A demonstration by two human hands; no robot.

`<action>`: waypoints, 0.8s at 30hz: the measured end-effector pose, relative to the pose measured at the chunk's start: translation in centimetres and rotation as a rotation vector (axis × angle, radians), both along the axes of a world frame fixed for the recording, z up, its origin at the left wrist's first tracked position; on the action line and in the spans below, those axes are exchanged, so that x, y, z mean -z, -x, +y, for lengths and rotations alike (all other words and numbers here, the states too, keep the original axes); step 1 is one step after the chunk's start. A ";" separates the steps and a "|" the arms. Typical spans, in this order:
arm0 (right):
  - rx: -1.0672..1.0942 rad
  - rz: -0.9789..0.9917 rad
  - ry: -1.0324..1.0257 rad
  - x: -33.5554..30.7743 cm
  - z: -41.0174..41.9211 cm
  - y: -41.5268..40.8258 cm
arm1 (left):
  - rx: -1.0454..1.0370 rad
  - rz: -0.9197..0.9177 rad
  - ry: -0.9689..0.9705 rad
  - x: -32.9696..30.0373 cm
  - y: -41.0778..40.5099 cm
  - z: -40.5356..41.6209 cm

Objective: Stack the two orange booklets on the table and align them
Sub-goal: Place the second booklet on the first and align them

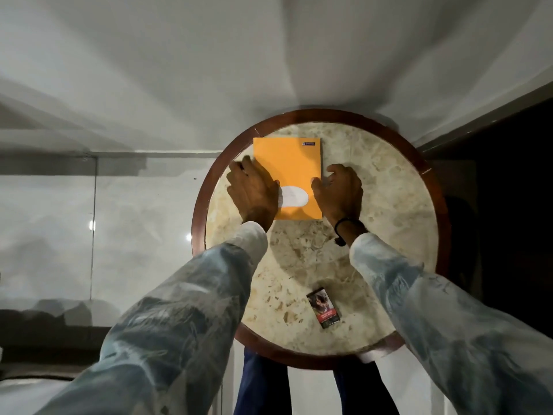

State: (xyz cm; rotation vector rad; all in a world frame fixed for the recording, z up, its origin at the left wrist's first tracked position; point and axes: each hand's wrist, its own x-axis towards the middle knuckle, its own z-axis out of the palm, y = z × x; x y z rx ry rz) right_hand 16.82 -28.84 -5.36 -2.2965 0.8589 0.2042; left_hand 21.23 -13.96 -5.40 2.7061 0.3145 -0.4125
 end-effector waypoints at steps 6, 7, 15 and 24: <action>-0.279 0.014 0.056 -1.4 1.2 13.8 | 0.564 -0.011 0.050 1.5 1.8 -1.6; -0.319 0.069 0.061 -1.3 1.6 16.3 | 0.620 0.026 0.022 2.3 2.0 -1.8; -0.457 0.331 0.054 -0.1 2.8 23.2 | 0.681 0.086 -0.064 4.5 1.8 -1.7; 0.028 -0.087 0.088 0.0 -5.6 6.3 | 0.674 0.064 -0.058 5.1 1.9 -1.8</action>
